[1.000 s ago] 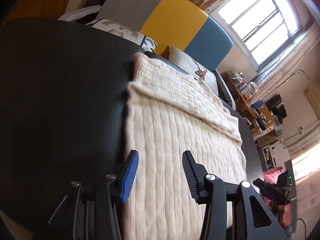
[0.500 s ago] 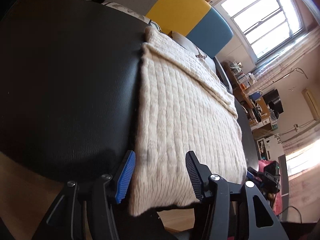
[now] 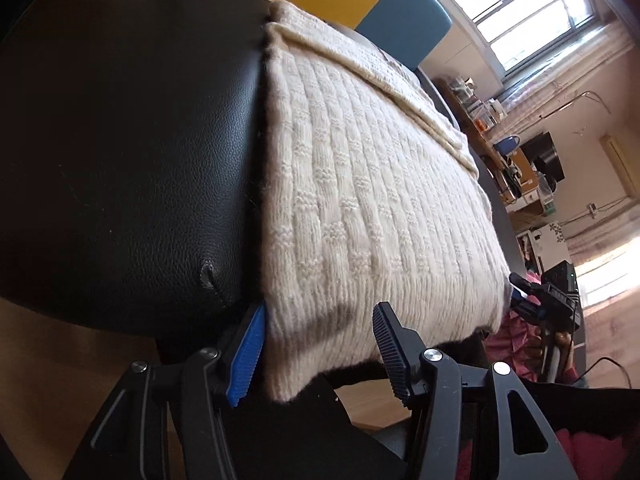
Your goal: Fold clothes
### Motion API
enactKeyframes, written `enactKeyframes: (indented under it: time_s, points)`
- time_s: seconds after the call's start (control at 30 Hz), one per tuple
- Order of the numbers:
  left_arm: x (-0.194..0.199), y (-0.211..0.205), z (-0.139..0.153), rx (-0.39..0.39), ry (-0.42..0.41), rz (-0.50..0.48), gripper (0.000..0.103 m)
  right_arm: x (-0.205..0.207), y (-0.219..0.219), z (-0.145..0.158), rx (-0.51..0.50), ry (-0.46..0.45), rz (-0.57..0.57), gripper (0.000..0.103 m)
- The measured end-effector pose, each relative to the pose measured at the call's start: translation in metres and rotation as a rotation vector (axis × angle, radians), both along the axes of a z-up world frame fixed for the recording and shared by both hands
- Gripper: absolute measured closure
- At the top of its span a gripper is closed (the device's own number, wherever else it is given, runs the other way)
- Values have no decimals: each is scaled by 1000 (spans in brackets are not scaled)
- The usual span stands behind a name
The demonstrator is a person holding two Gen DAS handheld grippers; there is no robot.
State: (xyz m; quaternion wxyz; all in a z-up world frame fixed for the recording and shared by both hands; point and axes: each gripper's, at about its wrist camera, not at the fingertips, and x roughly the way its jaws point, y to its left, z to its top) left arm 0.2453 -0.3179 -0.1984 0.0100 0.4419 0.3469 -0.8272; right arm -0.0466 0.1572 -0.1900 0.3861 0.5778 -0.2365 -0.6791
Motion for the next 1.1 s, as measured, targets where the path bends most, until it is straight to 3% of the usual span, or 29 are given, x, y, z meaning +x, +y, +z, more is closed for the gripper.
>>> enactKeyframes:
  time_s: [0.17,0.23,0.3,0.33,0.37,0.43,0.57,0.67,0.77,0.8,0.87,0.97,1.1]
  points:
    - [5,-9,-4,83,10,29,47,4,-2,2,29,48,11,73]
    - [8,-14,-7,133,19,46,48,6,-3,4,44,77,17,79]
    - [9,-15,-8,164,24,53,64,8,-4,5,60,106,24,82]
    - [9,-15,-8,163,23,53,84,10,-4,6,68,121,28,84]
    - [8,-15,-7,159,22,52,86,10,-4,5,68,121,25,85]
    - [7,-13,-6,152,21,49,88,9,-2,3,60,111,17,84]
    - [3,-11,-4,138,20,44,85,3,10,-10,-43,0,-47,82]
    - [1,-9,-2,127,19,40,77,7,12,-11,-73,35,-53,82]
    - [-2,-8,-1,116,18,37,71,10,8,-6,-43,86,-33,82]
    - [-3,-7,0,113,17,35,72,10,6,-4,-30,84,-32,82]
    - [-5,-8,5,124,38,37,92,11,2,1,1,106,-23,82]
    - [-10,-11,14,152,84,41,93,14,-5,11,41,152,-1,86]
    - [-16,-15,26,190,145,46,93,10,-8,23,-3,195,10,90]
